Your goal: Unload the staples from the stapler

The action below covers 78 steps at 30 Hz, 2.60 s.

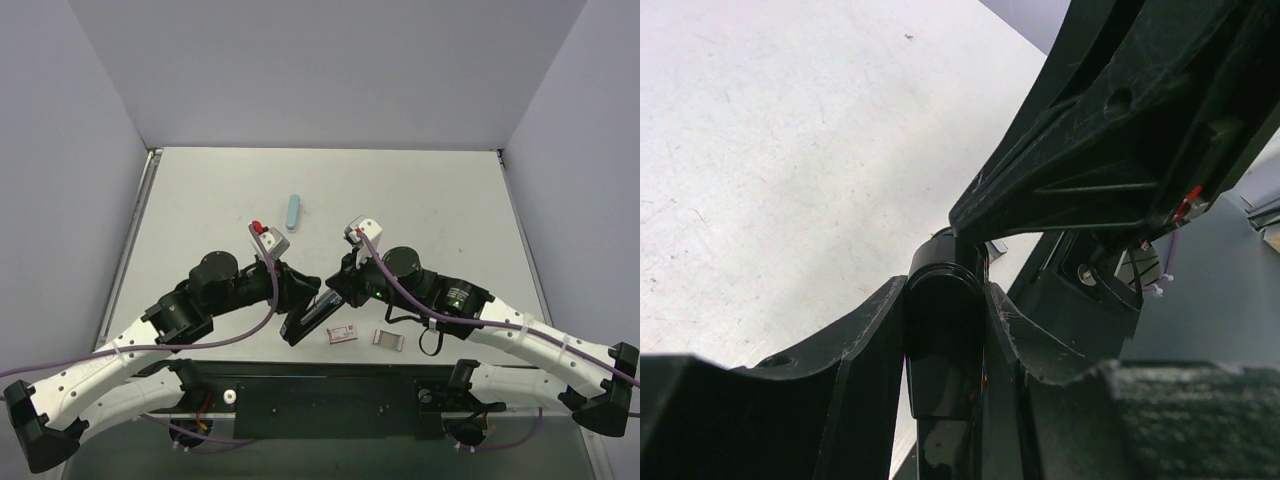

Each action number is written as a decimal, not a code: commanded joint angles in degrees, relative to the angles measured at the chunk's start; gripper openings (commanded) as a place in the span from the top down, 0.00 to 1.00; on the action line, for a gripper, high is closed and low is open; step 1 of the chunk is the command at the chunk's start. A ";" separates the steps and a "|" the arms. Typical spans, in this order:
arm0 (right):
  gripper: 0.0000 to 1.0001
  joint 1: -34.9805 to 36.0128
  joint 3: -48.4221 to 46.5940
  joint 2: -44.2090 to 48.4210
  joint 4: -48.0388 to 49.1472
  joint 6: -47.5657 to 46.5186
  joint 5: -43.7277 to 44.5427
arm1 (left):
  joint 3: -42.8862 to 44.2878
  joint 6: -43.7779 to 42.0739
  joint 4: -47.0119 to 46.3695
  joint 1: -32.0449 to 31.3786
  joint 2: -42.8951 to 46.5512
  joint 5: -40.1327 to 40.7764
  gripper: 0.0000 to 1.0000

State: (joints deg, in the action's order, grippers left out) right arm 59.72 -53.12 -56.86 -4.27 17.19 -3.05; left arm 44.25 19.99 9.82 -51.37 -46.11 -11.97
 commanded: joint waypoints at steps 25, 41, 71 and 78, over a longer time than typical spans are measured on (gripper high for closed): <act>1.00 0.57 15.59 -4.75 18.76 8.56 5.95 | 2.95 6.20 -17.29 0.13 0.40 15.48 1.00; 1.00 1.97 21.31 -12.74 33.35 17.08 3.58 | 3.65 4.89 -22.12 0.13 -2.23 24.70 1.00; 1.00 2.77 17.62 -24.79 47.69 19.02 1.12 | 7.08 -0.21 -28.28 1.36 -16.55 30.16 1.00; 1.00 1.36 19.02 -23.56 47.25 19.02 1.38 | 7.52 -0.21 -27.23 1.45 -15.42 29.55 1.00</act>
State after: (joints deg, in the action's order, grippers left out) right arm 61.47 -32.91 -81.67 38.20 35.92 -0.45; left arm 47.20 18.63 -9.65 -50.11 -63.44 17.41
